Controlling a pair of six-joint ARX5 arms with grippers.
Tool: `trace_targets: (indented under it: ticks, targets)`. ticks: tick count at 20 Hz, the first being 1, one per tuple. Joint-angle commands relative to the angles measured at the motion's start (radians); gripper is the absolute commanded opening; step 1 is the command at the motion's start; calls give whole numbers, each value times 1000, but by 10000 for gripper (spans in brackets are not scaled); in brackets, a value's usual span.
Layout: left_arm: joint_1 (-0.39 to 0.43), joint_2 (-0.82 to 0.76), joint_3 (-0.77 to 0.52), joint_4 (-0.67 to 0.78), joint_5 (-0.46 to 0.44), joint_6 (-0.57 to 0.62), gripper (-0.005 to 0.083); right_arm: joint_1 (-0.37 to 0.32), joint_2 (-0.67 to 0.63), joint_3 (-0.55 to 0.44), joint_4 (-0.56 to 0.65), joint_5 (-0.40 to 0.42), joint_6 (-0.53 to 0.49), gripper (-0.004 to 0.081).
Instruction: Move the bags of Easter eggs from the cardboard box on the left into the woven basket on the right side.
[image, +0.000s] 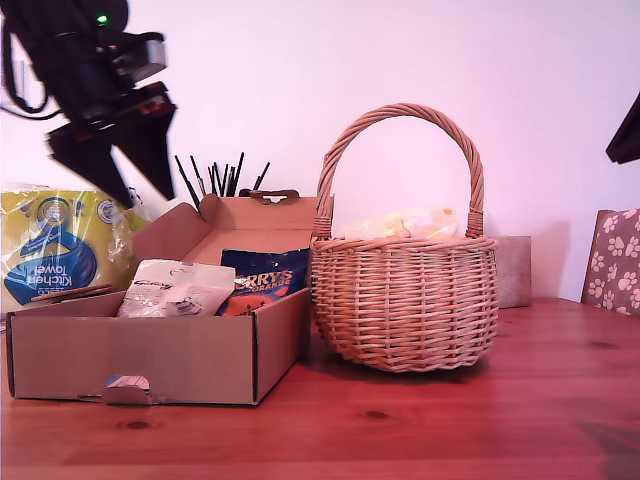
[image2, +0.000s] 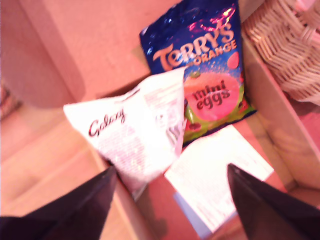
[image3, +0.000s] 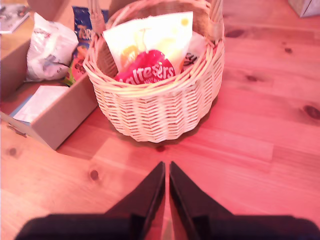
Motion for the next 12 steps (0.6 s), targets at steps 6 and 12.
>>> trace_targets:
  ticks: [6, 12]
  targets:
    - [-27, 27, -5, 161, -14, 82, 720, -3, 15, -26, 8, 2, -1, -1]
    - [-42, 198, -5, 153, -74, 27, 742, -3, 16, -26, 7, 3, -2, -1]
